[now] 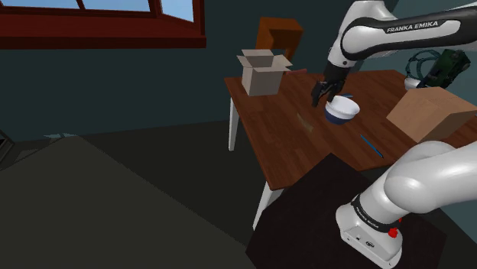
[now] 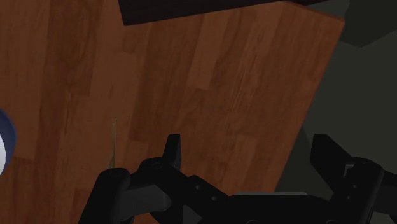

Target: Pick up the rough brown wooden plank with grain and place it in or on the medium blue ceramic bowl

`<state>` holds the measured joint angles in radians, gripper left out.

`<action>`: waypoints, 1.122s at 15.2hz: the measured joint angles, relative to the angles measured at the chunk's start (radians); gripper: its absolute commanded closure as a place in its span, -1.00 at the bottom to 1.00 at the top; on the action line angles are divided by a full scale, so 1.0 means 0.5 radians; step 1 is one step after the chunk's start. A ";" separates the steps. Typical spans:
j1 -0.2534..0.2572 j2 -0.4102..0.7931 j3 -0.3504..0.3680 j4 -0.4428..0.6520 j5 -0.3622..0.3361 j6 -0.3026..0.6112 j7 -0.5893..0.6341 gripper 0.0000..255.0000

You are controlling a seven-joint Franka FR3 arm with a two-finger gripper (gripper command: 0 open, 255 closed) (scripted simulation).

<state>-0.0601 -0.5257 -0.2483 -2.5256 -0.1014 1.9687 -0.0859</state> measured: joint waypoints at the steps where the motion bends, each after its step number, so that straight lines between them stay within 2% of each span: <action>1: -0.009 0.044 -0.022 -0.013 -0.009 0.059 -0.014 -1.00; 6: -0.038 0.389 -0.155 0.013 -0.013 0.385 -0.120 -1.00; 9: -0.040 0.623 -0.220 0.067 0.030 0.565 -0.188 -1.00; 12: -0.054 0.844 -0.283 0.123 0.096 0.727 -0.280 -1.00; 17: -0.102 1.253 -0.341 0.291 0.297 0.948 -0.485 -1.00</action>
<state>-0.1113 0.1009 -0.4189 -2.3800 0.0473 2.4428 -0.3283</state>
